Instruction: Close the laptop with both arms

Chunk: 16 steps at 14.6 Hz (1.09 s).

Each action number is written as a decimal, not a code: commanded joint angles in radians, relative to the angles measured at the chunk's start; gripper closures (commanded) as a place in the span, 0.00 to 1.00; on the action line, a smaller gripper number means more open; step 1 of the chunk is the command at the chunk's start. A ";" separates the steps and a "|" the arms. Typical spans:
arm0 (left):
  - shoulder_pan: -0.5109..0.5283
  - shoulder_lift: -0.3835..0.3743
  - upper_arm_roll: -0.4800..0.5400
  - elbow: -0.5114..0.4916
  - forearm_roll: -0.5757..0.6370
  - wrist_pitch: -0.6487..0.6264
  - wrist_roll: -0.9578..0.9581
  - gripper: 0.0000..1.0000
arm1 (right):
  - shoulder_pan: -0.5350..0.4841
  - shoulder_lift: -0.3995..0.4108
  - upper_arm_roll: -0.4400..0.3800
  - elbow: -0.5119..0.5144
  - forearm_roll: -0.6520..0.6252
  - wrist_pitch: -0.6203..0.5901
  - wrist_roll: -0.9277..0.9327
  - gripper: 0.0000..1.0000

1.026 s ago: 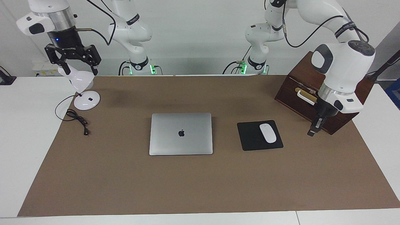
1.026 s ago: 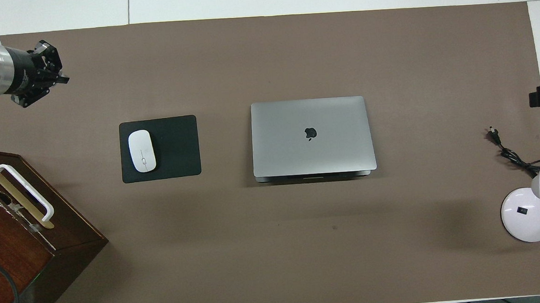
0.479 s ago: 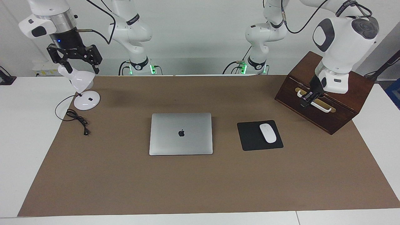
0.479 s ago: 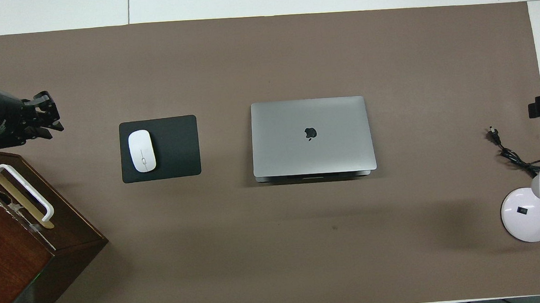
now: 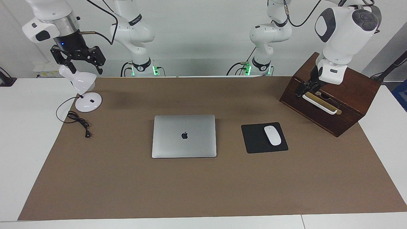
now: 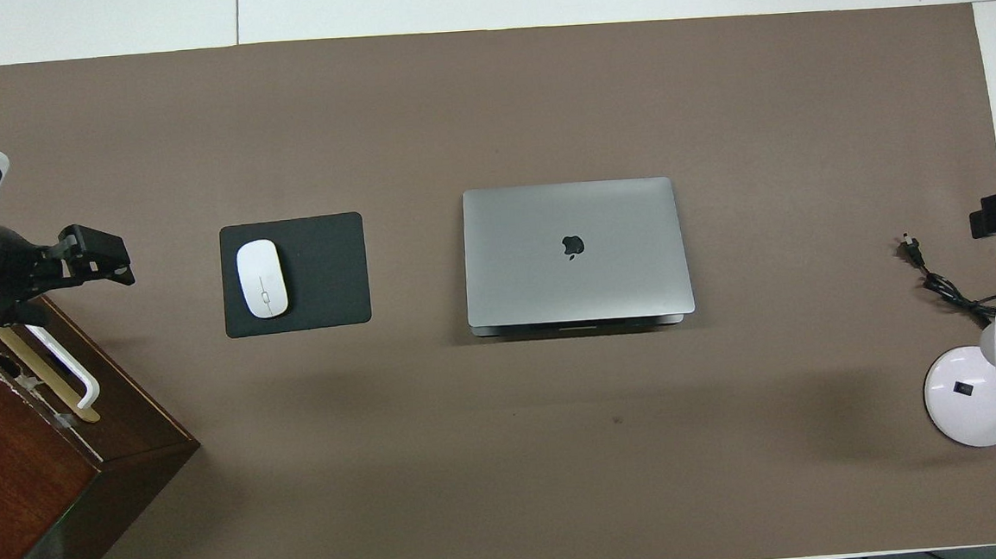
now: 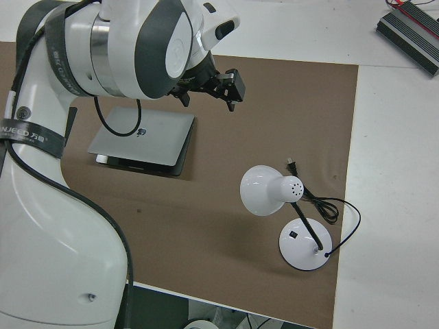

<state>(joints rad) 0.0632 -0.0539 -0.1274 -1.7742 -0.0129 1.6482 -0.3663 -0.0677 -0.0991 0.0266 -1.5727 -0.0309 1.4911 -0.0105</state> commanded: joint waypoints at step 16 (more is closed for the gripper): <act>-0.042 0.012 0.003 0.128 -0.024 -0.133 0.135 0.00 | -0.017 0.010 0.009 -0.003 -0.006 -0.058 -0.008 0.00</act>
<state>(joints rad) 0.0301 -0.0497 -0.1323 -1.6513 -0.0281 1.5174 -0.2544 -0.0693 -0.0886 0.0262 -1.5731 -0.0309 1.4480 -0.0105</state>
